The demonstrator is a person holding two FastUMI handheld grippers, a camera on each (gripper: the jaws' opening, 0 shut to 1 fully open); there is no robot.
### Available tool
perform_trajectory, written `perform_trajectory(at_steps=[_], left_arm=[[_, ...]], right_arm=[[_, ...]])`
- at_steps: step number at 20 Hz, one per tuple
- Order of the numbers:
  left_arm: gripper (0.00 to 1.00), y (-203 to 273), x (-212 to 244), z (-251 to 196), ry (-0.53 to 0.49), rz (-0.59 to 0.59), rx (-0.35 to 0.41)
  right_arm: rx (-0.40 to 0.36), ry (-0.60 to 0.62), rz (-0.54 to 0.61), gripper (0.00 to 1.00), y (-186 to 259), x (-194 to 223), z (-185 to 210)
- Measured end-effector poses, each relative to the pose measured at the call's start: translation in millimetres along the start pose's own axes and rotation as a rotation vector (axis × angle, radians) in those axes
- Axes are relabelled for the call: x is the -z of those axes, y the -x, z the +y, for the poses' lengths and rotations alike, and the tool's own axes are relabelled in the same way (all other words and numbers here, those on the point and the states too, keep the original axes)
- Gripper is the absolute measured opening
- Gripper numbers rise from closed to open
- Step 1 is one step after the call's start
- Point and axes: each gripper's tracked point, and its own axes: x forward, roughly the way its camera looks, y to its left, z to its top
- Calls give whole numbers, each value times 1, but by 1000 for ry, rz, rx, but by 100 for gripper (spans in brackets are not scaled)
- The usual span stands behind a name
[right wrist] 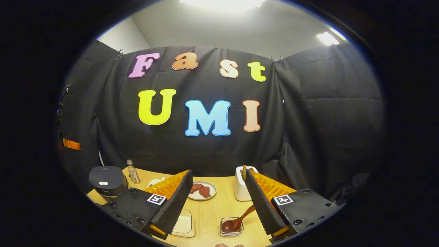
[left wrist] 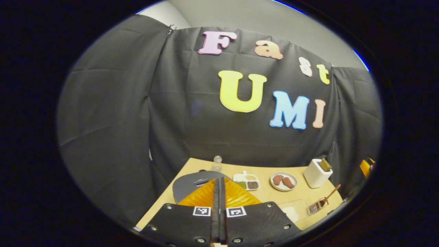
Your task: Close the left gripper, press the button to open the rice cooker; take a wooden spoon from the chopstick holder with the right hand, scoop a spoonful of rice and pour it into the rice cooker, then put the wooden spoon back into the chopstick holder.
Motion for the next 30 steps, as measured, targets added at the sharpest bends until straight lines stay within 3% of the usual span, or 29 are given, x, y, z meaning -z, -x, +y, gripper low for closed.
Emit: perform_trajectory(at_steps=[2,7,16,24,30], left_arm=[[1,-8,7,-2,0,16,41],[1,-42,34,4,-47,105,64],[1,-84,122,-20,-89,320,152],[1,-89,164,-25,-85,422,157],[1,-84,171,-23,-49,443,158]], right_arm=[[35,-13,2,97,7,7,-2],[111,-31,38,98,24,24,-7],[247,-21,52,98,51,32,-32],[259,-6,82,98,52,43,-30],[253,-25,106,98,49,52,-24]])
